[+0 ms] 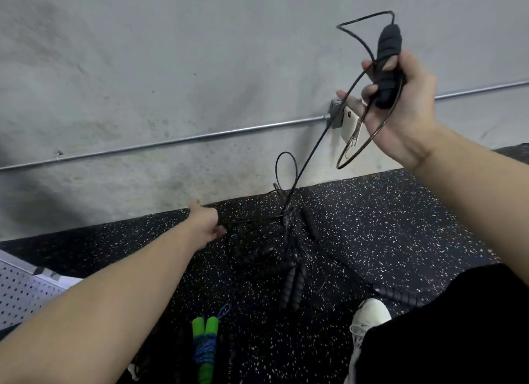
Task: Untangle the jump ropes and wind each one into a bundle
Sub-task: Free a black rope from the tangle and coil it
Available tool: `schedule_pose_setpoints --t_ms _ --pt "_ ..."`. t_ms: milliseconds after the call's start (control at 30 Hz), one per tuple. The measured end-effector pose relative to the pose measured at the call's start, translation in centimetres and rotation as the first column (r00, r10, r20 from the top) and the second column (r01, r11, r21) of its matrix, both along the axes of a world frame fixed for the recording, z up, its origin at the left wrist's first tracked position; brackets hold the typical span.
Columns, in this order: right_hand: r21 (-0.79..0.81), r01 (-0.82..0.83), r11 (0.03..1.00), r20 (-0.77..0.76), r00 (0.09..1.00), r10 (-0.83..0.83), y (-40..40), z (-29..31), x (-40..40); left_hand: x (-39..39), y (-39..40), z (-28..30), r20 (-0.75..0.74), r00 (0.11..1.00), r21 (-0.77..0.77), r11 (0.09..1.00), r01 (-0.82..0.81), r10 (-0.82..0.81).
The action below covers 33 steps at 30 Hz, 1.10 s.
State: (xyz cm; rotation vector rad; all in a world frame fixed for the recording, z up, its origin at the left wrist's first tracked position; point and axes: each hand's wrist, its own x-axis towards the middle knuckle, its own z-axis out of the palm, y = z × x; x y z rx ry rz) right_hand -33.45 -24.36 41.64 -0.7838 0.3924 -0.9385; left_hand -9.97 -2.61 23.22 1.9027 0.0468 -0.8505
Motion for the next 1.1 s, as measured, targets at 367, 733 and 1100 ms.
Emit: schedule_pose_setpoints --t_ms 367,733,1100 --pt "0.010 -0.212 0.977 0.231 0.951 0.204 1.6 1.2 1.1 -9.8 -7.1 3.5 0.550 0.550 0.041 0.679 0.733 -0.628" --pt "-0.237 0.178 0.955 -0.178 0.958 -0.223 -1.2 1.2 -0.7 -7.6 -8.2 6.3 0.446 0.834 -0.251 0.848 0.466 -0.326" --pt "-0.425 -0.771 0.474 -0.901 0.410 -0.141 3.0 -5.5 1.2 -9.0 -8.1 14.8 0.367 0.928 -0.596 0.749 0.290 -0.068"
